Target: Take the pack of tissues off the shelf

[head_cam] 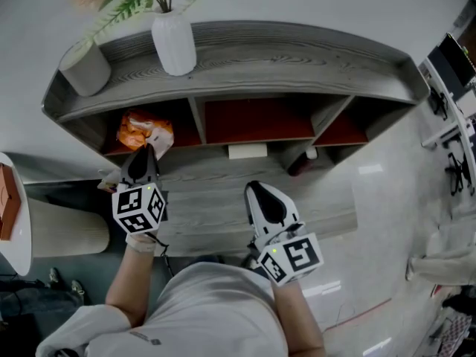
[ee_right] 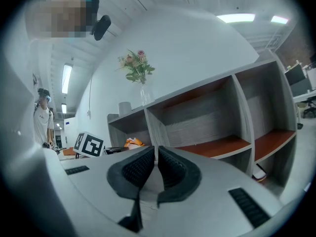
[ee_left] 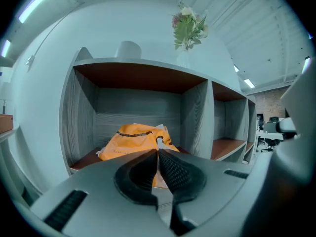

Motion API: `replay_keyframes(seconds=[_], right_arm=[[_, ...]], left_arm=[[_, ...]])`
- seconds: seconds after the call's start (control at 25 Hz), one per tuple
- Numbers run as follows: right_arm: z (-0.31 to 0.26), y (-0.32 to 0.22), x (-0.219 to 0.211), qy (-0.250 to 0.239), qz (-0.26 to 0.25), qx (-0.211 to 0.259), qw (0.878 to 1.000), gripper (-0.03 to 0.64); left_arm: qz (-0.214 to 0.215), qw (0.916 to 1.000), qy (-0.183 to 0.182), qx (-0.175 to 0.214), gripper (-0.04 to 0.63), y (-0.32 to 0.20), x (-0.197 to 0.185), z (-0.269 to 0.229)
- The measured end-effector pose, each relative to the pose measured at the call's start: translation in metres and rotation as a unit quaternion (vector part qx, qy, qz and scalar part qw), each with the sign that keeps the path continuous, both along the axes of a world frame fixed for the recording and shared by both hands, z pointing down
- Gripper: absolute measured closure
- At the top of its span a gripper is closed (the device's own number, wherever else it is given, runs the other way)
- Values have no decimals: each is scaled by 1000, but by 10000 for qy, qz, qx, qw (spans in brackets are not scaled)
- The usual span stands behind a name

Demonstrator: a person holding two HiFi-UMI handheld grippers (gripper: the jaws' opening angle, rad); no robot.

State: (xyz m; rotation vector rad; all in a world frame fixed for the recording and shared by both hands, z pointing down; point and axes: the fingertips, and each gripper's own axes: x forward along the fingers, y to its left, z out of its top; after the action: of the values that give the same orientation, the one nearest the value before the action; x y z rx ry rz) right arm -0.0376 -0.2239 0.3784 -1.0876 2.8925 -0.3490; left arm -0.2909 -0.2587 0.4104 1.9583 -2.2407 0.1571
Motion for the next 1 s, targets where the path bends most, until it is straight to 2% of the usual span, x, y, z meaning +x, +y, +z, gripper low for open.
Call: replay_keyframes(seconds=[0.52, 1.0], right_arm=[[-1, 26, 44, -190, -11, -35, 9998, 584], [-3, 41, 92, -264, 254, 29, 9993, 584]], left_arm=[[487, 9988, -85, -77, 575, 50, 82, -10], [1453, 9893, -89, -135, 575, 72, 191, -14]])
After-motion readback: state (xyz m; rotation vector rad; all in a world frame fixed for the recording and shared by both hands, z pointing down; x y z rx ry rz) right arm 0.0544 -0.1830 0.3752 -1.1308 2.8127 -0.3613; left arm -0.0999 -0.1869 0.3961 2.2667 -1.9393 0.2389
